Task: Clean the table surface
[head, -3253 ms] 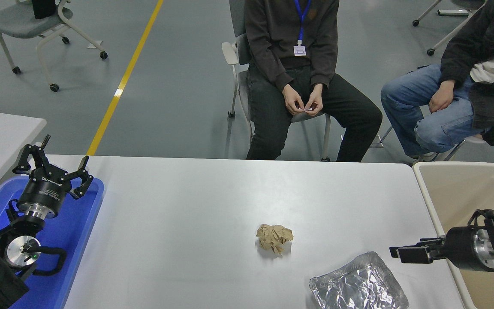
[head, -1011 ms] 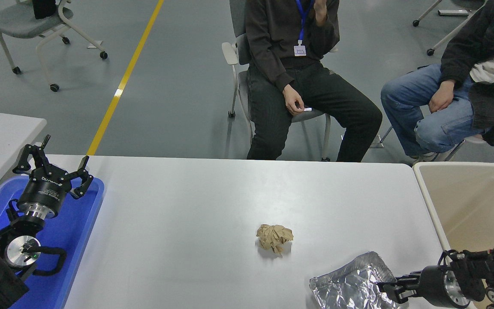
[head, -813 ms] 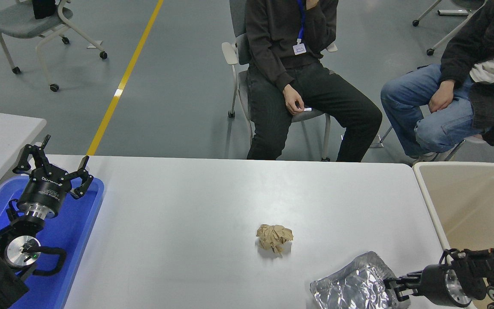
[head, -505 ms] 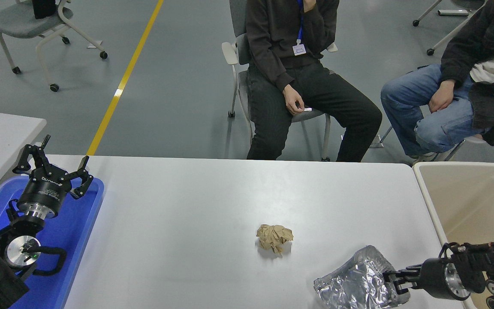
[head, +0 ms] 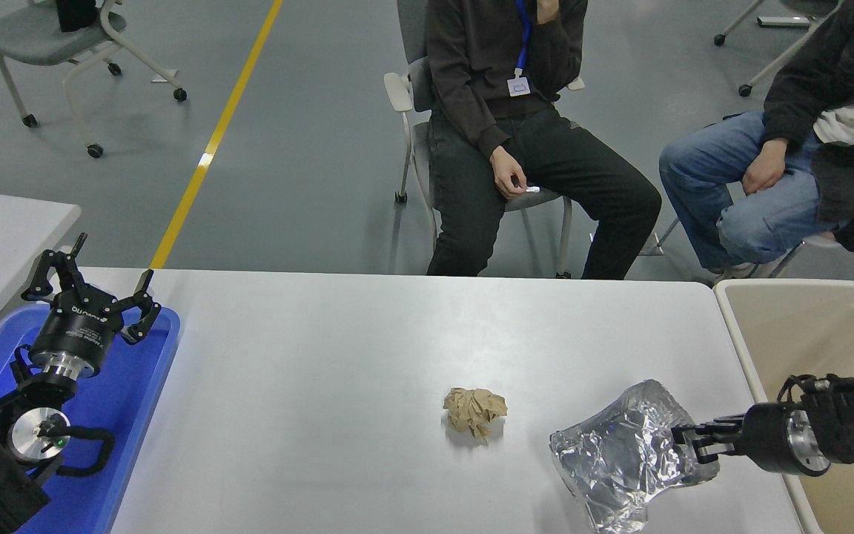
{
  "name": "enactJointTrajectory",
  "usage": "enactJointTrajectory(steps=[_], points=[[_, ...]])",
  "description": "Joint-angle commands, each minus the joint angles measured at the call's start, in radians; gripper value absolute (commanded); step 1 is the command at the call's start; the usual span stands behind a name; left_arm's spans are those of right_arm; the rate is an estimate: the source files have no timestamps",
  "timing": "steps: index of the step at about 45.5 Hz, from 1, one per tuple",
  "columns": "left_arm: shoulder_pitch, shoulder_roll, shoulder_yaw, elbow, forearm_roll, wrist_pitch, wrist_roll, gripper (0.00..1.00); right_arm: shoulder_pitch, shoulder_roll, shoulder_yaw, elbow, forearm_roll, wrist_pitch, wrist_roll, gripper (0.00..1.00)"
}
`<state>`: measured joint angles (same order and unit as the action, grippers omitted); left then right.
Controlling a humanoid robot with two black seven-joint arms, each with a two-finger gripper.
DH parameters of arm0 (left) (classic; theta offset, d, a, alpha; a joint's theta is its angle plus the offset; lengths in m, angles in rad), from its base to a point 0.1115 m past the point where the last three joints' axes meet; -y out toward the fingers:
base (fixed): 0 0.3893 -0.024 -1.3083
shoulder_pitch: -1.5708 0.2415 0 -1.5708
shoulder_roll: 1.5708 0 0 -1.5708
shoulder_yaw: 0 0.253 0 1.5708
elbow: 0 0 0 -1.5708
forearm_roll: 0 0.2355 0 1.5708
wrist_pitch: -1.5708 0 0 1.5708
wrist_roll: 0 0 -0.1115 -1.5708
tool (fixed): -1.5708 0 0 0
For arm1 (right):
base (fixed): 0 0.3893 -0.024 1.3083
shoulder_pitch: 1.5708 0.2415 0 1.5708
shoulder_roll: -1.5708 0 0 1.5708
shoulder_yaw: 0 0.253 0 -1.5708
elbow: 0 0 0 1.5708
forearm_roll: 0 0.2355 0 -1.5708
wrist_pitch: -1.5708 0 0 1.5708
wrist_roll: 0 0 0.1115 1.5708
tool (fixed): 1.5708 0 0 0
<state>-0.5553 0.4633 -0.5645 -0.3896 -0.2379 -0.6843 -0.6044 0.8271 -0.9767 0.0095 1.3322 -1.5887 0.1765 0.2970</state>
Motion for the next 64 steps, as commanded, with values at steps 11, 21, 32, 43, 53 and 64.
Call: enactJointTrajectory(steps=[11,21,32,43,53,64], points=[[0.0,0.0,0.0,0.0,0.0,0.0,0.0,1.0,0.193,-0.246,0.015,0.119,0.105,0.061,0.042,0.0],[0.0,0.0,0.0,0.0,0.0,0.0,0.0,1.0,0.283,-0.3,0.018,0.12,0.121,0.116,0.056,0.0],[0.0,0.0,0.0,0.0,0.0,0.0,0.0,1.0,0.412,-0.329,0.018,0.119,0.122,0.231,0.09,0.0],[0.0,0.0,0.0,0.0,0.0,0.0,0.0,1.0,0.451,-0.335,0.015,0.11,0.122,0.264,0.09,0.0],[0.0,0.0,0.0,0.0,0.0,-0.001,0.0,1.0,0.443,-0.336,0.003,0.088,0.121,0.264,0.088,0.0],[0.0,0.0,0.0,0.0,0.0,-0.001,0.0,1.0,0.42,-0.324,-0.006,-0.054,0.119,0.262,0.09,0.0]])
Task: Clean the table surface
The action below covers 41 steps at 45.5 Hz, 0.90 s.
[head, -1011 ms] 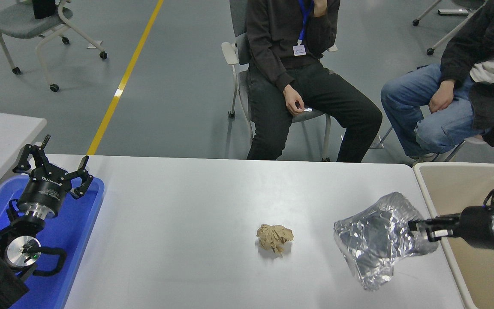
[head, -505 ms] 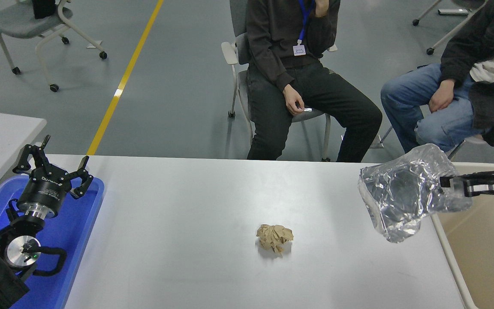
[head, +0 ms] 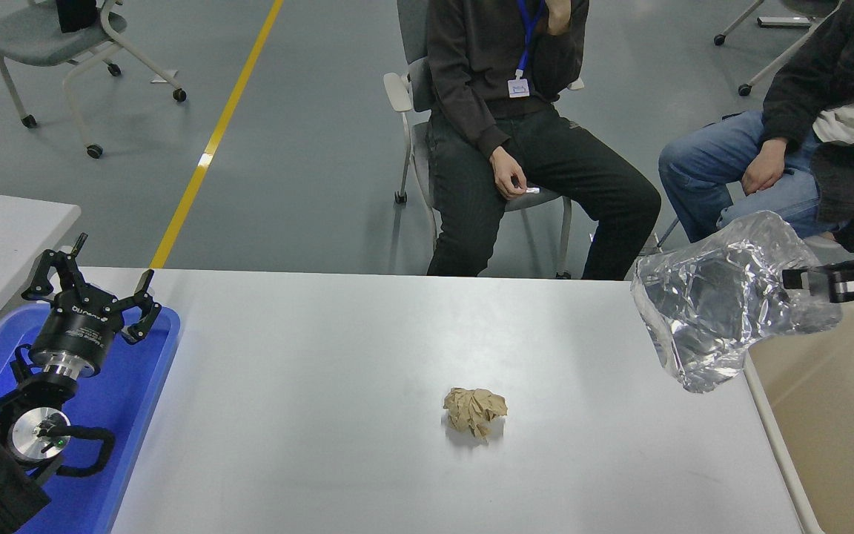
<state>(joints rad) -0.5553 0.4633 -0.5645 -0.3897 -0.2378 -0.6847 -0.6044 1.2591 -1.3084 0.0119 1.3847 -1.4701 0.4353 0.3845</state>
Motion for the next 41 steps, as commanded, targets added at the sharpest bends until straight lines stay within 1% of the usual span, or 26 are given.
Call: enactJointTrajectory(steps=[1,6,23,37,41], points=[[0.0,0.0,0.0,0.0,0.0,0.001,0.0,1.0,-0.015,0.009,-0.009,-0.121,0.001,0.003,0.002,0.0],[0.0,0.0,0.0,0.0,0.0,0.001,0.0,1.0,-0.035,0.021,-0.01,-0.18,0.001,0.0,0.002,0.0],[0.0,0.0,0.0,0.0,0.0,0.001,0.0,1.0,-0.119,0.132,-0.009,-0.42,0.001,-0.009,0.005,0.0],[0.0,0.0,0.0,0.0,0.0,0.001,0.0,1.0,-0.191,0.224,-0.01,-0.639,0.001,-0.012,0.034,0.0],[0.0,0.0,0.0,0.0,0.0,-0.001,0.0,1.0,-0.217,0.261,-0.016,-0.708,0.001,-0.03,0.046,0.0]])
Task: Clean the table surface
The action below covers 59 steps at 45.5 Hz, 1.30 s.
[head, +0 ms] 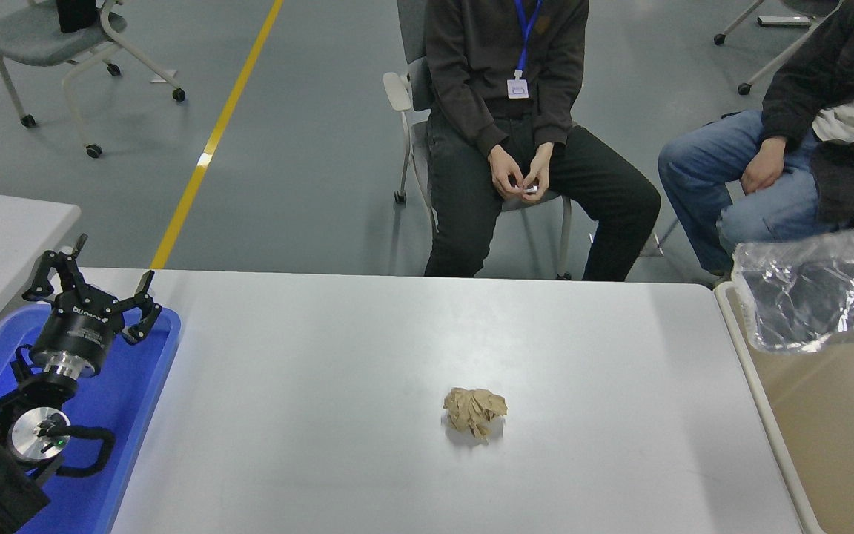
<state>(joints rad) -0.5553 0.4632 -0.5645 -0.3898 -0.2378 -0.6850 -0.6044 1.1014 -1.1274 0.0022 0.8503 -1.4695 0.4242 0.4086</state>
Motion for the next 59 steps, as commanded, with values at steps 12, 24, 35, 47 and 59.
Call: enactJointTrajectory(steps=[12,24,35,47,59], points=[[0.0,0.0,0.0,0.0,0.0,0.001,0.0,1.0,-0.14,0.181,-0.073,-0.384,0.003,-0.107,0.073,0.0],[0.0,0.0,0.0,0.0,0.0,-0.001,0.0,1.0,-0.235,0.31,-0.079,-0.645,0.005,-0.174,0.136,0.0],[0.0,0.0,0.0,0.0,0.0,-0.001,0.0,1.0,-0.302,0.393,-0.1,-0.766,0.069,-0.22,0.145,0.0],[0.0,0.0,0.0,0.0,0.0,-0.001,0.0,1.0,-0.37,0.505,-0.338,-0.909,0.264,-0.338,0.139,0.0],[0.0,0.0,0.0,0.0,0.0,0.001,0.0,1.0,-0.394,0.544,-0.531,-0.947,0.469,-0.36,0.095,0.0]])
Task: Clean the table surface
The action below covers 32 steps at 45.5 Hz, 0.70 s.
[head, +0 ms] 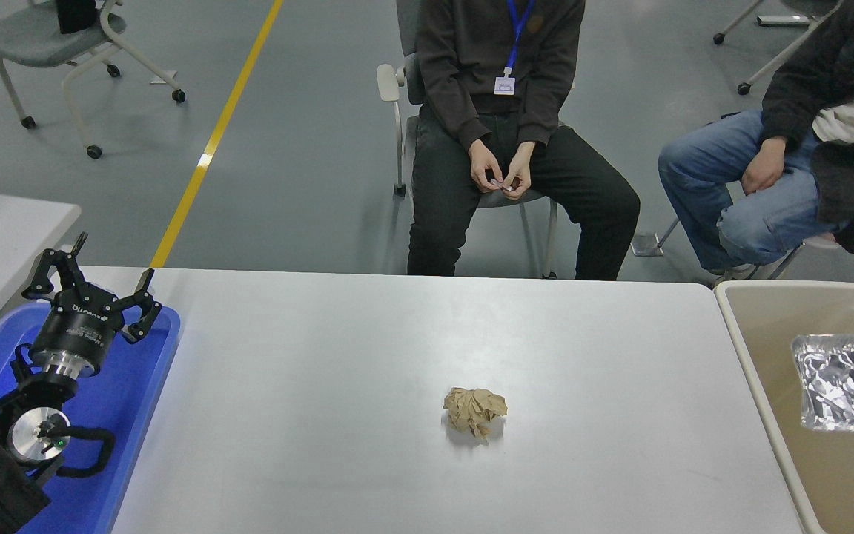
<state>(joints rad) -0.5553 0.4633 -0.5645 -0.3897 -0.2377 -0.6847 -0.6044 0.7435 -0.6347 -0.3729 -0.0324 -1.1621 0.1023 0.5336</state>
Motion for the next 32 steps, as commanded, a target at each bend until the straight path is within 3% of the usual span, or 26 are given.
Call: enactJointTrajectory(steps=[1,11,32], points=[[0.0,0.0,0.0,0.0,0.0,-0.001,0.0,1.0,-0.036,0.058,-0.161,-0.069,0.166,-0.039,-0.037,0.0],[0.0,0.0,0.0,0.0,0.0,-0.001,0.0,1.0,-0.041,0.102,-0.169,-0.098,0.171,-0.059,-0.103,0.0],[0.0,0.0,0.0,0.0,0.0,0.001,0.0,1.0,-0.091,0.124,-0.199,-0.1,0.171,-0.085,-0.149,0.0]])
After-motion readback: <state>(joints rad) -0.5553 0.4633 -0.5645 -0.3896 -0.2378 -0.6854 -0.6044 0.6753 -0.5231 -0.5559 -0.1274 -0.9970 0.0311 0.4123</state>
